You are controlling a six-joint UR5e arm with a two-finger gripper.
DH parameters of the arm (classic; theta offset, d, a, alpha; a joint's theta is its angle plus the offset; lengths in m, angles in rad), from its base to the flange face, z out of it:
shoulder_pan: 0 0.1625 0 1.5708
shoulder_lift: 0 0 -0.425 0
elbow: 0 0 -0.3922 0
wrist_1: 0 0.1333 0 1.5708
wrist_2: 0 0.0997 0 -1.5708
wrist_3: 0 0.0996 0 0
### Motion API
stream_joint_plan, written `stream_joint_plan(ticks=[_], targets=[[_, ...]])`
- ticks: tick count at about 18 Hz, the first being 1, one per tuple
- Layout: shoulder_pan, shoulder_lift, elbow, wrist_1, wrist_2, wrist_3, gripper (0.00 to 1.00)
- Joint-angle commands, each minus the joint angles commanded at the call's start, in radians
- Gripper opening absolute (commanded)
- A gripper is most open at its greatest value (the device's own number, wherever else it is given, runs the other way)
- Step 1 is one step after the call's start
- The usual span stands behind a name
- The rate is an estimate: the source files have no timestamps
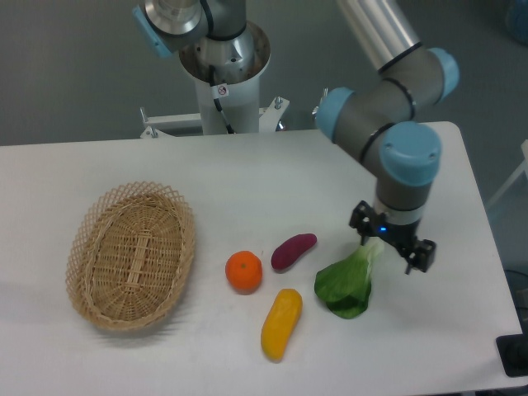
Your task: Place the sweet potato on the table
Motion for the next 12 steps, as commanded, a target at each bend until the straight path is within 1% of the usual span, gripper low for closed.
stream_joint_plan(ticks=[4,12], targets=[[0.020,0.003,0.000,-0.002,0.002,0.049,1.00],[0.017,0.008,-0.018,0.000,0.009,0.049,1.00]])
